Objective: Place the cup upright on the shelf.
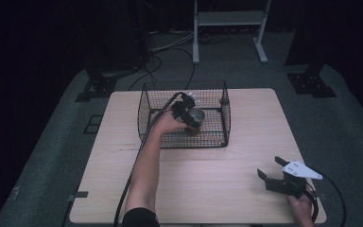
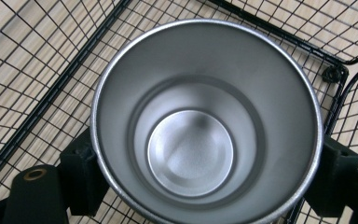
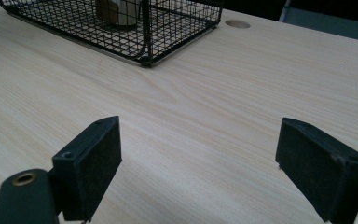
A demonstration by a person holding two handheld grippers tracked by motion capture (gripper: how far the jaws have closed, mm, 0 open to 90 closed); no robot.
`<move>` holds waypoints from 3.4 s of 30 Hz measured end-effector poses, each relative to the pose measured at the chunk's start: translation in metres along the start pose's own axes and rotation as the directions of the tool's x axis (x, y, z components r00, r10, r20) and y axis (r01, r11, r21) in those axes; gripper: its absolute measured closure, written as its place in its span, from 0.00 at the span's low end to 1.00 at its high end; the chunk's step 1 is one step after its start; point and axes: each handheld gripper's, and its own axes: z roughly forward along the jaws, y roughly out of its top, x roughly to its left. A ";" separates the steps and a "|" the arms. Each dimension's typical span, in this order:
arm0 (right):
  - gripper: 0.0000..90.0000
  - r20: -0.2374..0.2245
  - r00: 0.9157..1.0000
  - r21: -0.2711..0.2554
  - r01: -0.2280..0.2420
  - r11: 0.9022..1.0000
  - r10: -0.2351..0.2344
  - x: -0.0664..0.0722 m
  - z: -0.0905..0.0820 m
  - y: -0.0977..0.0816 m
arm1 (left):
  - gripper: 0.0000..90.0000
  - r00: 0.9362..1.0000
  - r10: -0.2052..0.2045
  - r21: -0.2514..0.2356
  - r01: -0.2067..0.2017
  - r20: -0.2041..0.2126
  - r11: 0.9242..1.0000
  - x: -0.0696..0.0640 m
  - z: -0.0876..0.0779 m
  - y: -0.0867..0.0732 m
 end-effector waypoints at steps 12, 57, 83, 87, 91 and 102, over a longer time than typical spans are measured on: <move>0.15 -0.001 1.000 -0.001 -0.001 1.000 0.001 0.000 0.000 0.000 | 0.17 1.000 0.004 0.021 -0.004 -0.006 1.000 0.000 -0.001 -0.004; 0.15 0.009 1.000 0.004 0.001 1.000 -0.001 0.001 0.001 0.000 | 0.05 0.999 0.030 -0.070 -0.032 -0.032 0.997 -0.012 -0.035 -0.003; 0.15 0.020 1.000 0.008 0.006 1.000 -0.006 0.001 0.001 0.000 | 0.05 0.995 0.070 -0.200 -0.085 -0.077 0.976 -0.041 -0.071 -0.027; 0.15 0.023 1.000 0.014 0.010 1.000 -0.010 0.002 0.001 0.001 | 0.05 0.992 0.092 -0.205 -0.108 -0.085 0.973 -0.046 -0.077 -0.029; 0.15 0.026 1.000 0.015 0.009 1.000 -0.009 0.002 0.002 0.001 | 0.05 0.991 0.101 -0.230 -0.118 -0.082 0.966 -0.052 -0.085 -0.031; 0.15 0.030 0.999 0.020 0.016 1.000 -0.017 0.003 0.002 0.001 | 0.05 0.984 0.152 -0.250 -0.172 -0.098 0.953 -0.075 -0.102 -0.040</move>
